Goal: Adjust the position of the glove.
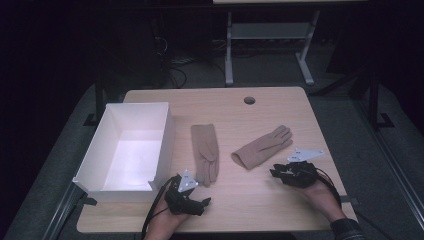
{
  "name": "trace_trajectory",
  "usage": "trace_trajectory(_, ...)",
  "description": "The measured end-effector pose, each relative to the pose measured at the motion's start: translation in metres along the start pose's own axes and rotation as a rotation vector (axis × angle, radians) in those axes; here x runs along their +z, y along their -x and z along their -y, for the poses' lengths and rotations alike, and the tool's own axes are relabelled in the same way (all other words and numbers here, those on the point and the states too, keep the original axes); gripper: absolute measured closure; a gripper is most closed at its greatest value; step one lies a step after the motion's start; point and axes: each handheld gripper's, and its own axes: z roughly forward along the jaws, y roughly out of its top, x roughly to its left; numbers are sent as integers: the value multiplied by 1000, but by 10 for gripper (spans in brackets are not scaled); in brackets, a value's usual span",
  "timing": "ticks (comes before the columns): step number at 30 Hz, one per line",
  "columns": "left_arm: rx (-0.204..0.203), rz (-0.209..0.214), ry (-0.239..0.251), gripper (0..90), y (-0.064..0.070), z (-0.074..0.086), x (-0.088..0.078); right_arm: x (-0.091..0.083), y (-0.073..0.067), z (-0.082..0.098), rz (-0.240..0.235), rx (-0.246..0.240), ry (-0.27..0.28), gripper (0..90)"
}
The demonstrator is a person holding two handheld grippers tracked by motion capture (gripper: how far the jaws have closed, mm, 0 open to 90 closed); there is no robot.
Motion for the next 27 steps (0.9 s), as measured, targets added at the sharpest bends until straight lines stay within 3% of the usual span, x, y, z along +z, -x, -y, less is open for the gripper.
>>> trace_trajectory(6, 1, 2, 1, 122, 0, 0, 0, 1, 1, -9, -3, -2, 19, 899)
trace_trajectory(16, 1, 3, -4, 122, 0, -1, 0, 11, 4, -29, -10, -14, 41, 900)
trace_trajectory(27, 2, 2, -3, 122, 0, 0, 0, 42, 3, -53, -40, -31, 28, 900)
